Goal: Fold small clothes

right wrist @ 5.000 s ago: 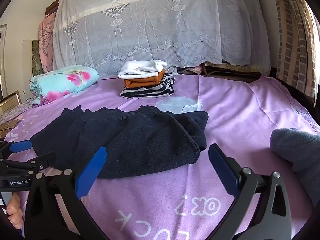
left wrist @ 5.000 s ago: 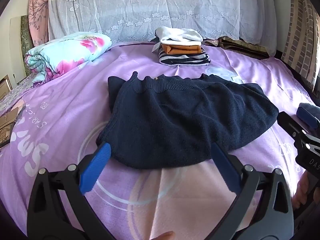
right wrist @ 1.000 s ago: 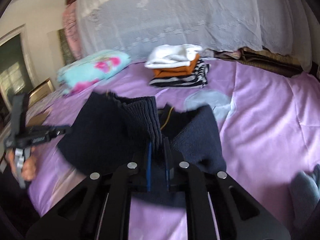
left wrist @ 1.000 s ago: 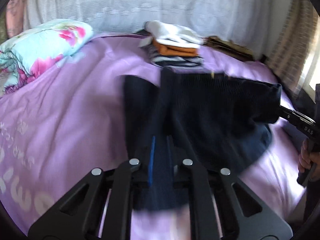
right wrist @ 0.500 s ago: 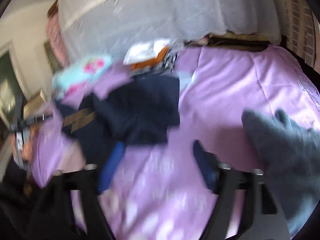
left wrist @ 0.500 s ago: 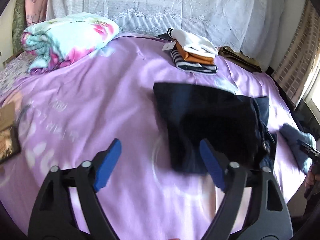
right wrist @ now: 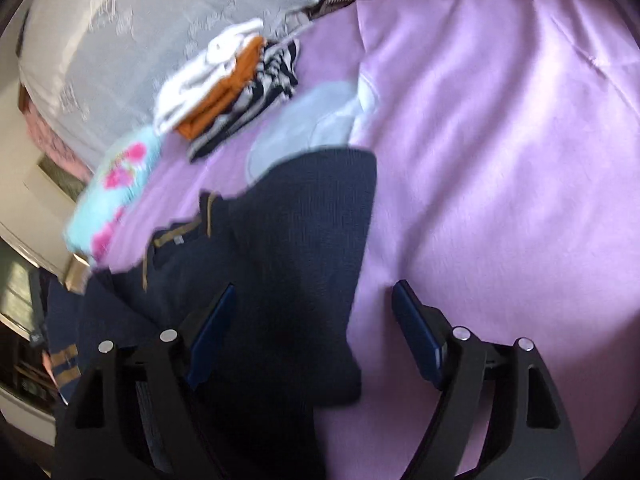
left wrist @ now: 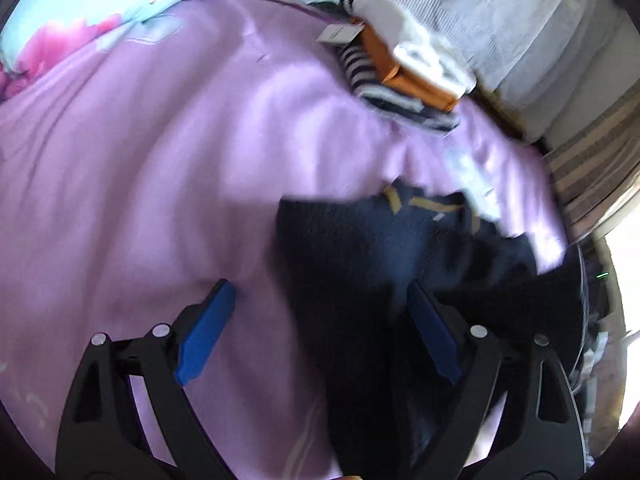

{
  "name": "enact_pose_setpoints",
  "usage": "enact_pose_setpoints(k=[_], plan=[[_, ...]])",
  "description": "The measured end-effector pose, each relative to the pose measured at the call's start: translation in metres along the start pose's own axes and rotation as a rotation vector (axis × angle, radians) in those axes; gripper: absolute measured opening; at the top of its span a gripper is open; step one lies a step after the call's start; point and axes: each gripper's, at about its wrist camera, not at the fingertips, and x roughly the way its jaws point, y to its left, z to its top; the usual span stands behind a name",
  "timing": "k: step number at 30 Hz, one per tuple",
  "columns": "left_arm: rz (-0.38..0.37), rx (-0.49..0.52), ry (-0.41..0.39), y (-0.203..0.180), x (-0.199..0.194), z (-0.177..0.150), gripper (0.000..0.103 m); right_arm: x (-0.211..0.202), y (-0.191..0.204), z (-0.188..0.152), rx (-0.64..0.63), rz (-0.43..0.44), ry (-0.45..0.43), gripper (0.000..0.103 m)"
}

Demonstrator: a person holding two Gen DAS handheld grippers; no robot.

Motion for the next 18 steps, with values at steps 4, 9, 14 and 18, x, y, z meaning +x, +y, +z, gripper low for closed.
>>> enact_pose_setpoints(k=[4, 9, 14, 18], plan=[[-0.153, -0.021, 0.026, -0.001, 0.013, 0.015, 0.079, 0.010, -0.002, 0.008, 0.013, 0.055, -0.012, 0.072], [-0.055, 0.102, 0.045, -0.029, 0.033, 0.004, 0.018, 0.017, 0.007, 0.000, -0.044, 0.081, -0.018, 0.020], [-0.007, 0.174, -0.089, -0.056, 0.004, 0.026, 0.013, -0.013, 0.044, 0.020, -0.185, 0.088, -0.144, 0.017], [0.041, 0.266, -0.262, -0.102, -0.026, 0.068, 0.013, -0.040, 0.077, 0.057, -0.267, 0.055, -0.313, 0.016]])
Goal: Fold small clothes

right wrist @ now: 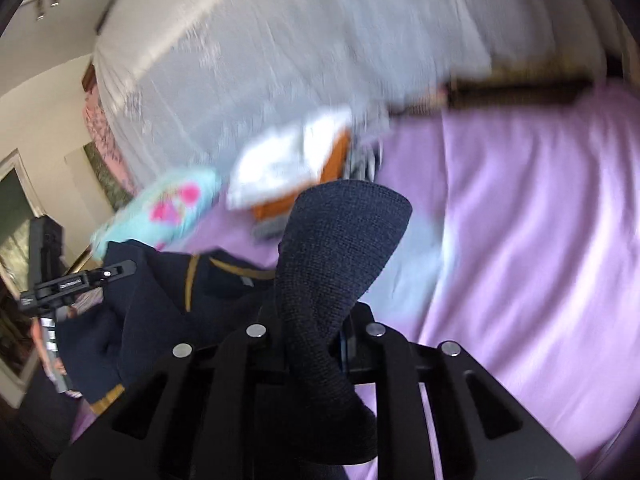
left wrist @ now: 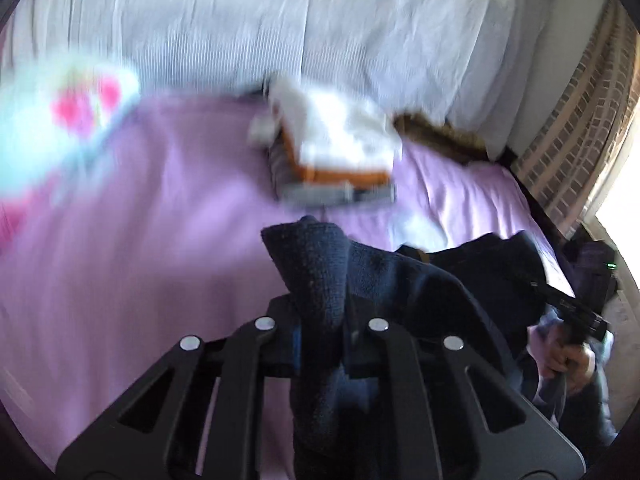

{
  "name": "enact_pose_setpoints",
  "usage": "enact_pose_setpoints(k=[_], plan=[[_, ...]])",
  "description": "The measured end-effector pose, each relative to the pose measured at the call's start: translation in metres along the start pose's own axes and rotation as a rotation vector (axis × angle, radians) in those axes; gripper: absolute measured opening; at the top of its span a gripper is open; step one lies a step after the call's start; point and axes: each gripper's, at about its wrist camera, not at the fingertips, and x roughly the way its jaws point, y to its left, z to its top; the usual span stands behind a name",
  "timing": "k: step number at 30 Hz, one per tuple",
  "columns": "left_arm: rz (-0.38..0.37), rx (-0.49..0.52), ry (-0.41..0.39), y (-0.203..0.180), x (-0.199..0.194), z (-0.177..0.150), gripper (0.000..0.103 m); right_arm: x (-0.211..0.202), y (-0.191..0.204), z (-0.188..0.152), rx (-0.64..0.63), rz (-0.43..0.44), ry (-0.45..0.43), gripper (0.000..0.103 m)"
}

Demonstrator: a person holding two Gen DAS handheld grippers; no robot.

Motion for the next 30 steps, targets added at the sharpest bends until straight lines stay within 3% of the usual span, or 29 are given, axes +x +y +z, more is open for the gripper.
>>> enact_pose_setpoints(k=[2, 3, 4, 5, 6, 7, 9, 11, 14, 16, 18, 21, 26, 29, 30], plan=[[0.014, 0.024, -0.028, -0.005, 0.000, 0.018, 0.015, 0.011, -0.011, 0.019, 0.050, -0.026, -0.015, 0.020], [0.052, 0.034, -0.016, -0.005, 0.012, 0.029, 0.025, 0.025, -0.021, 0.024, 0.074, -0.053, 0.018, 0.033], [0.094, 0.029, 0.004, -0.001, 0.022, 0.033, 0.031, 0.046, -0.038, 0.025, 0.102, -0.123, 0.076, 0.046], [0.160, 0.008, 0.035, 0.008, 0.037, 0.034, 0.045, 0.058, -0.053, 0.021, 0.123, -0.216, 0.099, 0.062], [0.270, -0.033, 0.085, 0.021, 0.059, 0.029, 0.049, 0.061, -0.065, 0.013, 0.146, -0.279, 0.093, 0.062], [0.307, -0.075, 0.122, 0.034, 0.070, 0.020, 0.049, 0.057, -0.077, -0.001, 0.189, -0.293, 0.067, 0.062], [0.237, -0.155, 0.164, 0.053, 0.076, -0.003, 0.049, 0.046, -0.088, -0.025, 0.248, -0.226, 0.046, 0.062], [0.201, -0.175, 0.162, 0.063, 0.066, -0.027, 0.051, 0.037, -0.083, -0.036, 0.232, -0.222, 0.071, 0.062], [0.149, -0.197, 0.159, 0.065, 0.048, -0.054, 0.056, 0.012, -0.045, -0.041, 0.105, -0.166, 0.026, 0.062], [0.105, -0.190, 0.144, 0.057, 0.031, -0.062, 0.060, -0.002, -0.011, -0.051, 0.037, -0.058, 0.050, 0.064], [0.067, -0.182, 0.111, 0.050, 0.013, -0.061, 0.073, -0.014, 0.013, -0.069, 0.031, 0.055, 0.095, 0.070], [0.021, -0.174, 0.086, 0.037, -0.004, -0.058, 0.080, -0.023, 0.029, -0.093, 0.072, 0.142, 0.164, 0.070], [-0.036, -0.198, 0.130, 0.021, 0.003, -0.042, 0.084, -0.009, 0.026, -0.120, 0.212, 0.145, 0.296, 0.070], [-0.064, -0.265, 0.094, 0.023, 0.000, -0.031, 0.086, 0.000, 0.023, -0.121, 0.313, 0.196, 0.324, 0.080], [-0.040, -0.275, 0.098, 0.023, 0.003, -0.028, 0.087, 0.007, 0.022, -0.121, 0.347, 0.218, 0.330, 0.082]])
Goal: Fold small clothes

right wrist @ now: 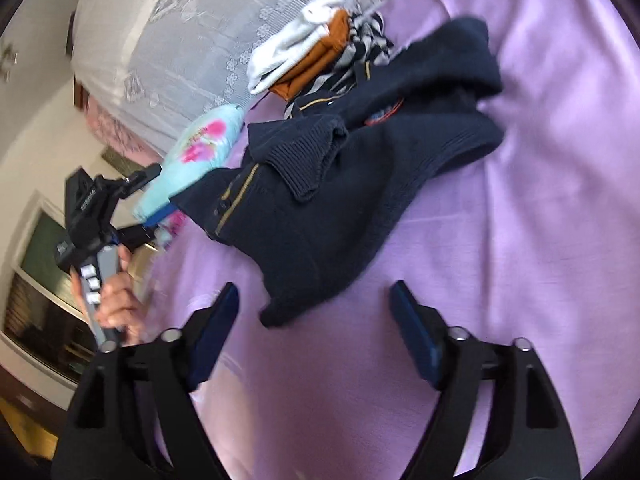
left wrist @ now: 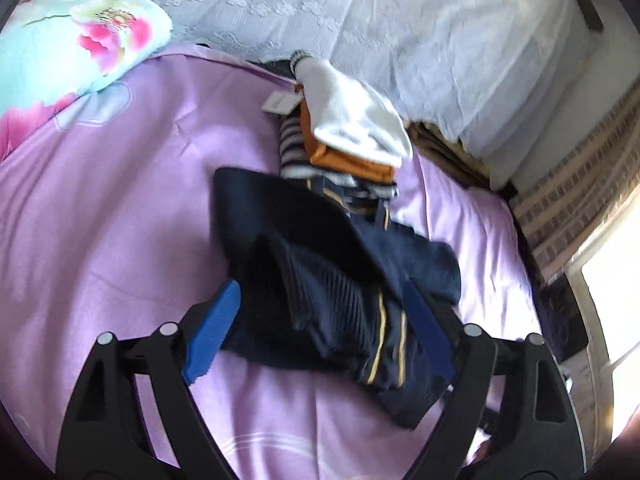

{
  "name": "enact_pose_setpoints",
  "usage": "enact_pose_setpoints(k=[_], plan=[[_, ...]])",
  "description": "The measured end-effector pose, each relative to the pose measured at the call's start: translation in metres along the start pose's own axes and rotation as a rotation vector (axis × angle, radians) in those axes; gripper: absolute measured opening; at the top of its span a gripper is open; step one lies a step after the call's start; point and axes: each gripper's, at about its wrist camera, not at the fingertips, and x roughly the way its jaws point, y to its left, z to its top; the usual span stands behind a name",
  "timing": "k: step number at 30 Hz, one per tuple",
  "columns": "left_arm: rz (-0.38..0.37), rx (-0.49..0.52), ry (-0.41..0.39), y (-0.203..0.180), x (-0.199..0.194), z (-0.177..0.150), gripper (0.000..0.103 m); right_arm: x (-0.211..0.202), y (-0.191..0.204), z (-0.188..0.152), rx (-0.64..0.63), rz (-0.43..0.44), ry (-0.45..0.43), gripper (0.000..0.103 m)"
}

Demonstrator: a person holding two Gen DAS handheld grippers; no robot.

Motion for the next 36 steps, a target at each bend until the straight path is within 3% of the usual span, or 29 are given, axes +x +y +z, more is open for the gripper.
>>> enact_pose_setpoints(k=[3, 4, 5, 6, 7, 8, 9, 12, 15, 17, 19, 20, 22, 24, 26, 28, 29, 30, 32, 34, 36], plan=[[0.037, -0.010, 0.108, 0.000, 0.028, 0.000, 0.081, 0.011, 0.001, 0.002, 0.045, -0.001, -0.013, 0.082], [0.018, -0.032, 0.145, 0.003, 0.036, -0.003, 0.075, 0.017, 0.002, 0.005, 0.042, 0.012, -0.014, 0.082], [-0.013, -0.045, 0.171, 0.004, 0.042, -0.005, 0.058, 0.021, 0.004, 0.006, 0.043, 0.015, -0.015, 0.082], [-0.064, -0.064, 0.206, 0.004, 0.049, -0.010, 0.038, 0.024, 0.006, 0.009, 0.041, 0.013, -0.021, 0.074], [-0.088, -0.072, 0.217, 0.004, 0.052, -0.011, 0.029, 0.029, 0.008, 0.009, 0.028, 0.010, -0.028, 0.063], [-0.106, -0.068, 0.223, 0.001, 0.055, -0.013, 0.016, 0.034, 0.008, 0.009, 0.025, 0.008, -0.021, 0.036], [-0.101, -0.049, 0.214, -0.006, 0.057, -0.015, 0.014, 0.038, 0.007, 0.009, 0.033, 0.020, -0.011, 0.006], [-0.071, -0.024, 0.166, -0.016, 0.043, -0.021, 0.012, 0.013, 0.009, 0.008, 0.007, 0.017, -0.070, 0.006], [-0.121, 0.010, 0.124, -0.016, -0.007, -0.043, 0.012, -0.046, 0.022, -0.004, -0.117, 0.010, -0.125, 0.006], [-0.211, 0.021, 0.167, -0.007, -0.035, -0.070, 0.012, -0.078, 0.017, -0.019, -0.152, 0.006, -0.073, 0.007], [-0.251, 0.028, 0.247, 0.001, -0.050, -0.103, 0.012, -0.093, 0.005, -0.038, -0.185, -0.068, 0.021, 0.008], [-0.248, 0.036, 0.289, 0.005, -0.055, -0.123, 0.014, -0.097, -0.006, -0.050, -0.177, -0.107, 0.075, 0.014], [-0.158, 0.052, 0.382, 0.018, -0.053, -0.168, 0.020, -0.097, -0.032, -0.070, -0.113, -0.202, 0.197, 0.024], [-0.082, 0.038, 0.413, 0.035, -0.051, -0.192, 0.022, -0.110, -0.038, -0.075, -0.096, -0.224, 0.137, 0.024], [-0.087, -0.003, 0.395, 0.048, -0.057, -0.192, 0.019, -0.121, -0.027, -0.070, -0.148, -0.258, 0.043, 0.026], [-0.066, 0.009, 0.336, 0.043, -0.067, -0.177, 0.023, -0.115, -0.005, -0.065, -0.218, -0.221, 0.012, 0.026], [-0.060, 0.038, 0.300, 0.035, -0.071, -0.169, 0.032, -0.108, 0.004, -0.063, -0.237, -0.197, 0.004, 0.026], [-0.057, 0.066, 0.257, 0.025, -0.074, -0.160, 0.051, -0.101, 0.012, -0.060, -0.251, -0.175, 0.001, 0.026], [-0.060, 0.078, 0.193, 0.008, -0.073, -0.147, 0.073, -0.080, 0.028, -0.056, -0.283, -0.123, 0.015, 0.026], [-0.091, 0.062, 0.197, -0.003, -0.060, -0.142, 0.073, -0.060, 0.043, -0.055, -0.310, -0.084, 0.032, 0.030], [-0.153, 0.075, 0.241, -0.017, -0.036, -0.141, 0.074, -0.034, 0.052, -0.057, -0.332, -0.041, 0.066, 0.048]])
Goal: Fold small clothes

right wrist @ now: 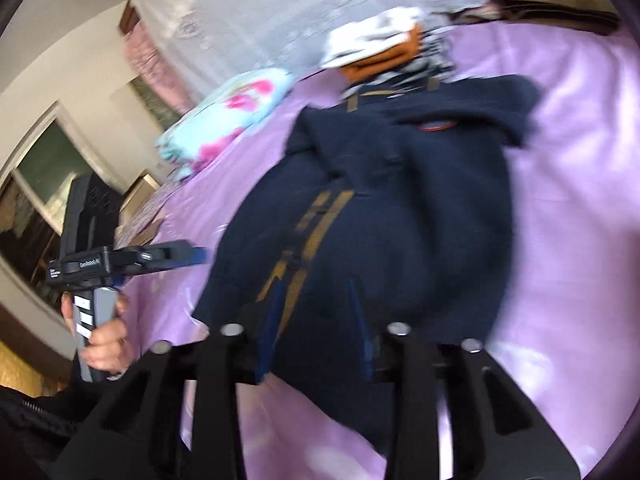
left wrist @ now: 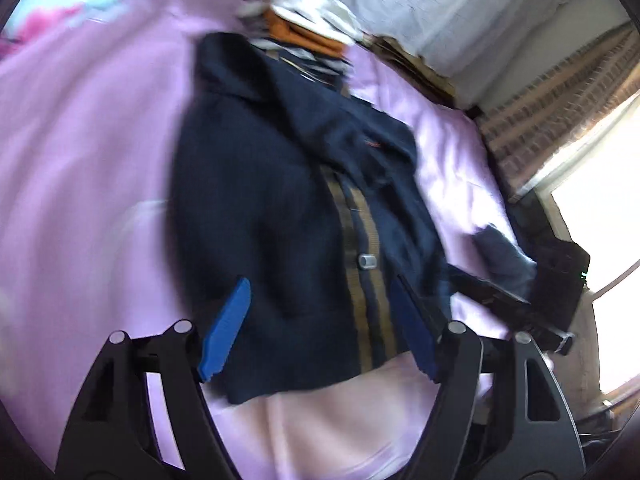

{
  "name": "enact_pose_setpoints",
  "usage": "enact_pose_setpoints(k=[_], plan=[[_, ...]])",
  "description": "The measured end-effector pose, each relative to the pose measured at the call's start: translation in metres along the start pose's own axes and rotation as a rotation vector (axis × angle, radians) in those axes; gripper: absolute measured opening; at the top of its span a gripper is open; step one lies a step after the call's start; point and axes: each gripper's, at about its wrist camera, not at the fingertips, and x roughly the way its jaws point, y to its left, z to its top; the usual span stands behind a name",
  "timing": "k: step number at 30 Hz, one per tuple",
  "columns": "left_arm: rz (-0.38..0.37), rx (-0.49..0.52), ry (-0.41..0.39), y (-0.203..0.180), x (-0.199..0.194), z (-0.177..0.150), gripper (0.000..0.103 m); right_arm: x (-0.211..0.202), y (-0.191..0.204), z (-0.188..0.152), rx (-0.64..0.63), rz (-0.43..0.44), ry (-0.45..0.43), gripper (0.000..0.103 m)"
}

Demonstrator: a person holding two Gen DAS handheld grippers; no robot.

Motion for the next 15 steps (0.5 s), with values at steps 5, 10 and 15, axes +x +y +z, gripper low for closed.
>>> enact_pose_setpoints(k=[5, 10, 15], plan=[[0.090, 0.081, 0.055, 0.014, 0.042, -0.008, 0.071, 0.019, -0.027, -0.013, 0.037, -0.041, 0.072, 0.048], [0.141, 0.092, 0.046, 0.017, 0.020, 0.000, 0.065, -0.025, -0.069, -0.015, 0.161, -0.029, 0.039, 0.038], [0.172, 0.157, 0.015, -0.015, 0.041, 0.046, 0.075, -0.041, -0.057, 0.020, 0.073, -0.201, -0.134, 0.053]])
